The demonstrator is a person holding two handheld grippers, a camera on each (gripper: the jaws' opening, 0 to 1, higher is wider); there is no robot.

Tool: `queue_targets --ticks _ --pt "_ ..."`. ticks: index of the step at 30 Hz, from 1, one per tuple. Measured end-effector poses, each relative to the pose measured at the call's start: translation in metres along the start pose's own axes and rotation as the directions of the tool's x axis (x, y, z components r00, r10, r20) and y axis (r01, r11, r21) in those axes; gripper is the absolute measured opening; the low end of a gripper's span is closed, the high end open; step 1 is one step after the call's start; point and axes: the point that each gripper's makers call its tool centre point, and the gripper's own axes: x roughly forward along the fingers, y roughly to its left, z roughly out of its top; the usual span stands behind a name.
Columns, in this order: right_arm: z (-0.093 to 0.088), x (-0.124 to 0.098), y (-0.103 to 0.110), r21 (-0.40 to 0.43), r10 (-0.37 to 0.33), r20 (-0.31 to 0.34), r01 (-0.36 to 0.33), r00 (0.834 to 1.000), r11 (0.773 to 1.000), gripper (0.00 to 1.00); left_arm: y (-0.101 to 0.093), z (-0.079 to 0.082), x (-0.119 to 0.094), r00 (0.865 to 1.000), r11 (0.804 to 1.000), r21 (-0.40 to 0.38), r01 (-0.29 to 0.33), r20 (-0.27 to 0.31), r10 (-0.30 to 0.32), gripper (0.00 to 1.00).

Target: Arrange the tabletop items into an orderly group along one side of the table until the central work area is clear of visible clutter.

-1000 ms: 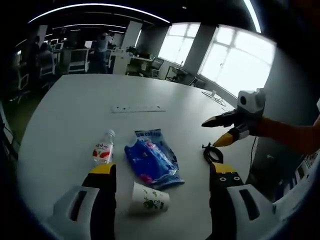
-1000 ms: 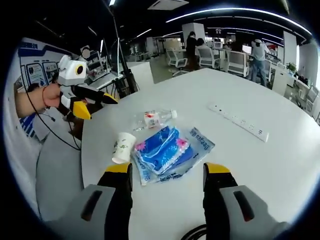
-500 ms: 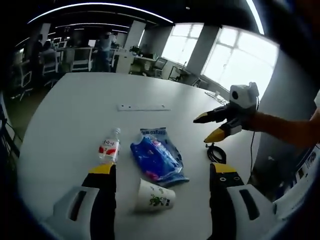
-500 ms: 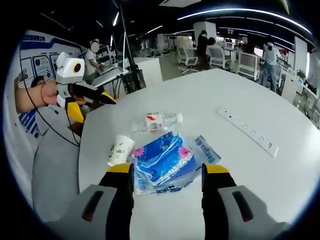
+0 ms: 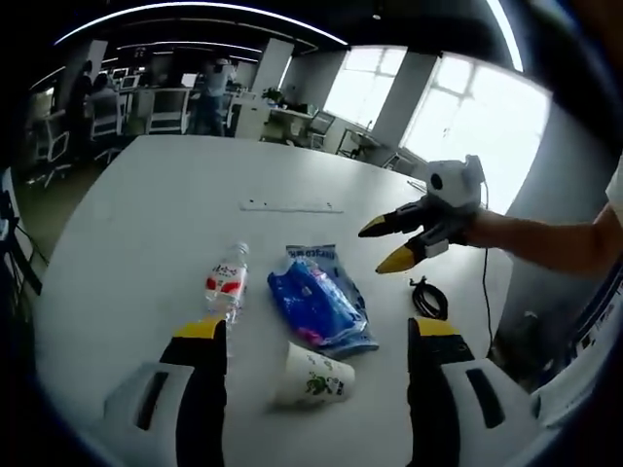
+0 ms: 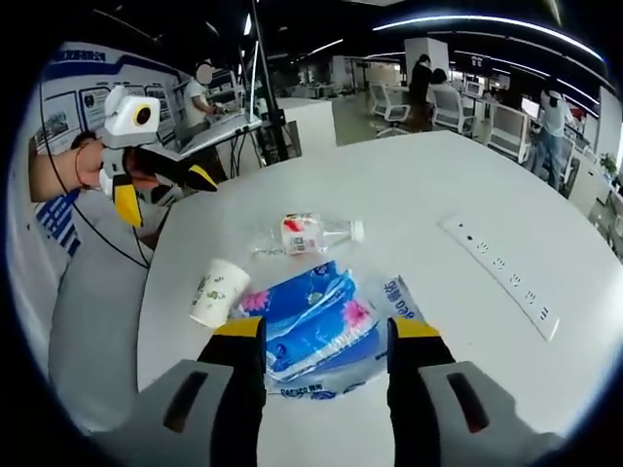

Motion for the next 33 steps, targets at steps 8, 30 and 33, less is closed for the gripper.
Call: queue_targets --ticks 8,30,33 --pt "0.000 0.022 -0.014 -0.033 0.036 -0.030 -0.037 0.999 0.999 0.46 0.011 -0.001 0.000 1.000 0.999 -0.026 -0.021 0.008 0.021 0.77" --pt "-0.016 0.068 -0.033 -0.100 0.121 -0.097 -0.131 0.988 0.986 0.34 0.031 -0.013 0.001 0.998 0.996 -0.073 -0.056 -0.003 0.056 0.76" --pt "-0.016 0.072 -0.035 -0.111 0.123 -0.103 -0.134 0.987 0.985 0.33 0.033 -0.015 0.002 0.998 0.995 -0.081 -0.060 -0.004 0.059 0.76"
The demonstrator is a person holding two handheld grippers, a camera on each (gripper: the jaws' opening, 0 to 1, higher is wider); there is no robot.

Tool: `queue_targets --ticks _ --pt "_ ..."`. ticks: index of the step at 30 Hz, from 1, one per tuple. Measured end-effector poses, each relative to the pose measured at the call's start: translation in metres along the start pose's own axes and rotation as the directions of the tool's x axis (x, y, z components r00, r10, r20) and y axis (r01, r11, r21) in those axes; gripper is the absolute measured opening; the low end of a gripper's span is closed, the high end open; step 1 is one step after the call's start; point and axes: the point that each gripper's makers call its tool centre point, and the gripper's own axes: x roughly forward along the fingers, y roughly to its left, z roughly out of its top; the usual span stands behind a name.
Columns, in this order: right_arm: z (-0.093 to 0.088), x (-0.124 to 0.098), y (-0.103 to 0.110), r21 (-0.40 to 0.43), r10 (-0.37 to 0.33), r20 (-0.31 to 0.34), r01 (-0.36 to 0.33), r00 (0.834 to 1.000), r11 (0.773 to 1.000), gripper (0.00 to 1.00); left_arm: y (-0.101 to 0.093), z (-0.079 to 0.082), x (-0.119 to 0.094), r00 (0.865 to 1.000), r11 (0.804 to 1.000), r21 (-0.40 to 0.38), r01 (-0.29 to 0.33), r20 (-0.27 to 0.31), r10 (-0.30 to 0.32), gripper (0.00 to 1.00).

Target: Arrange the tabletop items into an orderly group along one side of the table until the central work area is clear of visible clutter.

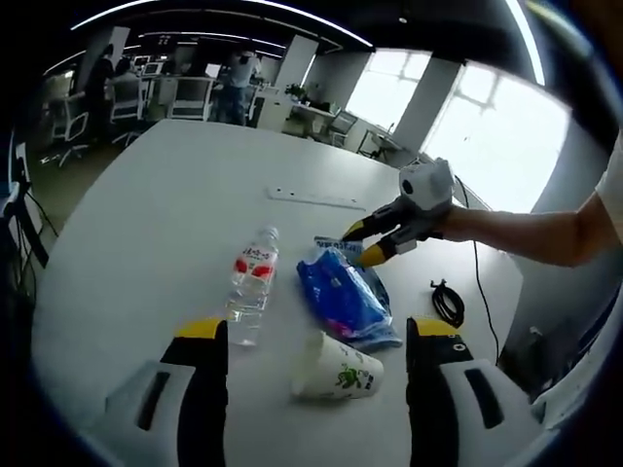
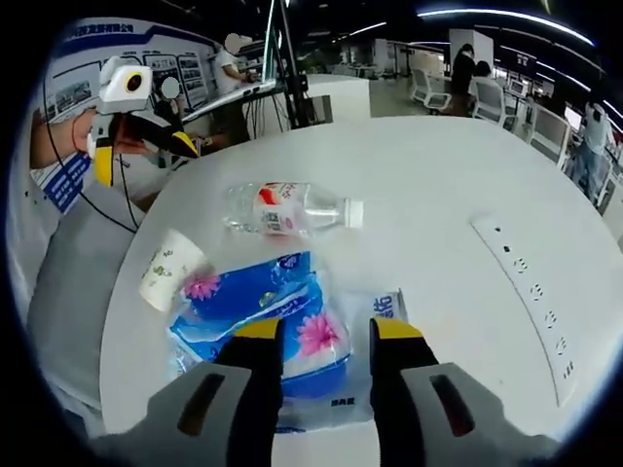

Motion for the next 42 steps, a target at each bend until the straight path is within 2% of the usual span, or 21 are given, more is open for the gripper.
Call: queue_targets --ticks 12,17,20,28,35,42 --pt "0.000 0.015 -0.003 -0.025 0.049 -0.017 -0.050 0.999 0.998 0.20 0.005 -0.007 0.002 1.000 1.000 -0.021 -0.009 -0.005 0.009 0.76" --pt "-0.002 0.017 -0.001 -0.031 0.064 -0.028 -0.065 0.998 0.997 0.13 0.007 -0.009 0.002 1.000 1.000 -0.028 -0.014 -0.007 0.013 0.75" --pt "-0.003 0.017 -0.001 -0.052 0.069 -0.028 -0.070 0.997 0.996 0.06 0.008 -0.011 0.002 1.000 0.999 -0.030 -0.016 -0.010 0.016 0.75" --pt "-0.005 0.015 0.001 -0.060 0.077 -0.032 -0.079 0.997 0.995 0.00 0.005 -0.012 0.005 1.000 0.999 -0.033 -0.012 -0.013 0.011 0.75" --pt "-0.008 0.008 0.004 -0.064 0.083 -0.033 -0.085 0.996 0.994 0.00 -0.001 -0.012 0.009 1.000 1.000 -0.031 0.003 -0.016 -0.003 0.74" --pt "-0.007 -0.004 0.004 -0.020 0.072 -0.003 -0.072 0.997 0.997 0.00 -0.007 -0.009 0.012 1.000 1.000 -0.022 0.017 -0.013 -0.017 0.73"
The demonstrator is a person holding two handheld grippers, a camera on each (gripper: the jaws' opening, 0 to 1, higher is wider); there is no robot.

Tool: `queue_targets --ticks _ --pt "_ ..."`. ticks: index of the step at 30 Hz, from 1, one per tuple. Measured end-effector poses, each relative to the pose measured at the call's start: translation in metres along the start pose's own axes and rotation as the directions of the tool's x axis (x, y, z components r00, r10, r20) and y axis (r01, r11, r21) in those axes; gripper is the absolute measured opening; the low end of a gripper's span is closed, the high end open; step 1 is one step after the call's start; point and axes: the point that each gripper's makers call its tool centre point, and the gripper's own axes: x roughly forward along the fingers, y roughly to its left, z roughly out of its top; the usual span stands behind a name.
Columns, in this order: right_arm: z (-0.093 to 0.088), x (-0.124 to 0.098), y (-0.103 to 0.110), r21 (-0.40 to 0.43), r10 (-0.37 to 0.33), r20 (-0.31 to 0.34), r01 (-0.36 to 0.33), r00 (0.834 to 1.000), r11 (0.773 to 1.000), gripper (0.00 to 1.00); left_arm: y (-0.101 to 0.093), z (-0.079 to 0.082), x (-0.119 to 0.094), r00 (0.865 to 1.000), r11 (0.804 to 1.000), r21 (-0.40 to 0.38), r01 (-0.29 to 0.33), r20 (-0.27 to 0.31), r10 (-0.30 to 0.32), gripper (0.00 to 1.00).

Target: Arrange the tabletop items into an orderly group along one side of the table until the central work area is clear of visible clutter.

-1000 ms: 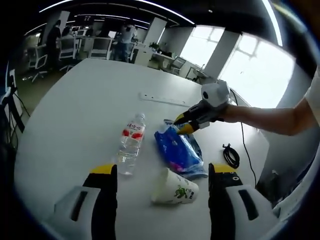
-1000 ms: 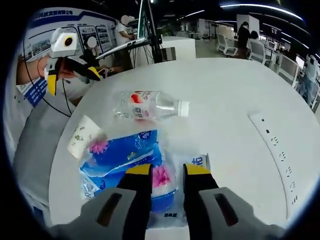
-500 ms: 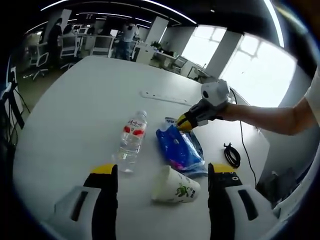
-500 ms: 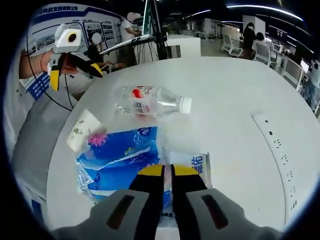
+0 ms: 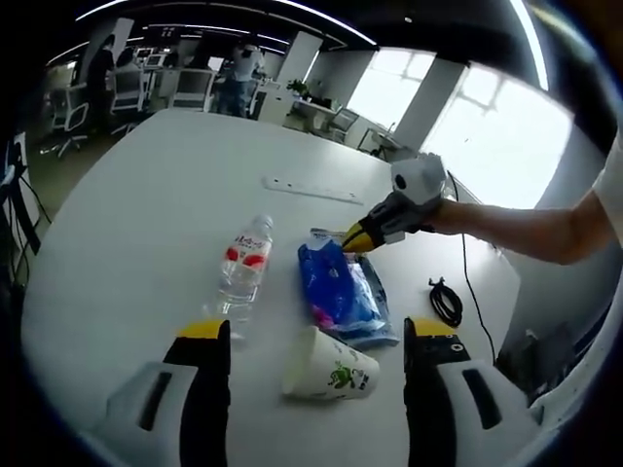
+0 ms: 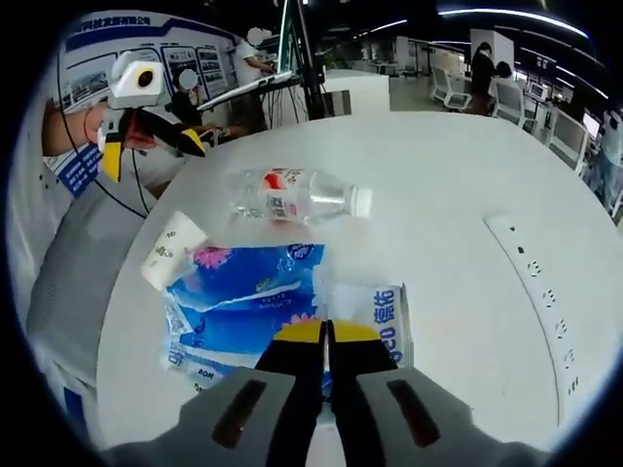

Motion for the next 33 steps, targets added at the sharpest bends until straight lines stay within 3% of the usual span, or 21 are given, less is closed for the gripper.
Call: queue_targets --ticks 17,26,33 --pt "0.008 -0.036 0.014 0.131 -0.077 0.109 0.062 0.991 0.989 0.00 -0.025 0.010 0.011 0.999 0.998 0.035 0.052 0.002 -0.052 0.70" --pt "0.015 -0.057 0.017 0.177 -0.139 0.164 0.109 0.977 0.978 0.00 -0.035 0.017 0.013 0.997 0.996 0.054 0.071 0.010 -0.071 0.69" --pt "0.024 -0.075 0.019 0.206 -0.206 0.206 0.164 0.957 0.965 0.00 -0.043 0.023 0.016 0.996 0.995 0.059 0.082 0.020 -0.083 0.68"
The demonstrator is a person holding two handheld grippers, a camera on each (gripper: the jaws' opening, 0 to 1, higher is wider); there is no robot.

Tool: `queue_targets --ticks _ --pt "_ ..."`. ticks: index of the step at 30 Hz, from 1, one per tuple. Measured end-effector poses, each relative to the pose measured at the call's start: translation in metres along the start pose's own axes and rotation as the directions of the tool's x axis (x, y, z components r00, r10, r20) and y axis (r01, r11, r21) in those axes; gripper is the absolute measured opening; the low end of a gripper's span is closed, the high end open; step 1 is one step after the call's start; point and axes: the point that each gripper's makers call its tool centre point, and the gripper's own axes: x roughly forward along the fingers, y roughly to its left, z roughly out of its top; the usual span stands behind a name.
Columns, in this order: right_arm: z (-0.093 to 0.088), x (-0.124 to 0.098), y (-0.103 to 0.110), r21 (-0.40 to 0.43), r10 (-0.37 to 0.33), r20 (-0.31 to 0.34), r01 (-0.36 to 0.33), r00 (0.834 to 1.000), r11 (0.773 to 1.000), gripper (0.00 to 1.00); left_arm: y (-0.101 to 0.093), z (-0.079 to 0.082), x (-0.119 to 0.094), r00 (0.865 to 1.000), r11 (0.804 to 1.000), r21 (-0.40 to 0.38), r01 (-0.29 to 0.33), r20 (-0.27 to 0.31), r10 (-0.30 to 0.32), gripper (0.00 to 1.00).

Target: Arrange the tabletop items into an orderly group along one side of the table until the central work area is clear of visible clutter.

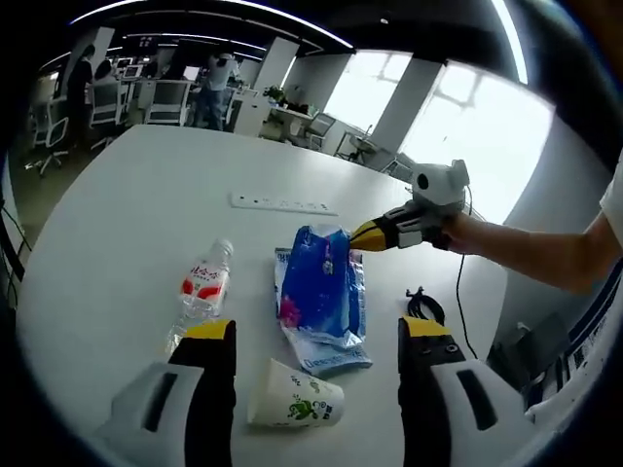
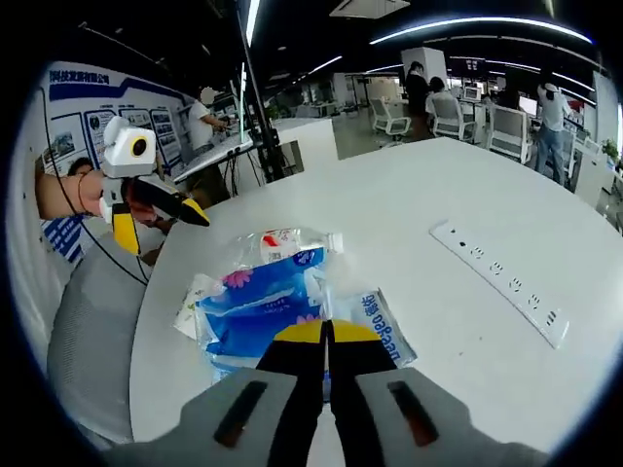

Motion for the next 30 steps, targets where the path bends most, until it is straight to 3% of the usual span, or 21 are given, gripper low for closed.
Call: queue_targets --ticks 19,25,30 --pt "0.032 -0.042 0.005 0.047 -0.123 0.133 0.118 0.983 0.992 0.00 -0.030 0.004 0.024 0.999 0.999 -0.010 0.040 -0.003 -0.040 0.60" --pt "0.040 -0.059 0.008 0.081 -0.165 0.184 0.153 0.969 0.985 0.00 -0.040 0.008 0.037 0.999 0.999 -0.018 0.049 -0.001 -0.049 0.50" --pt "0.040 -0.073 0.010 0.102 -0.200 0.211 0.182 0.957 0.978 0.00 -0.047 0.017 0.045 0.999 0.999 -0.006 0.050 0.016 -0.049 0.32"
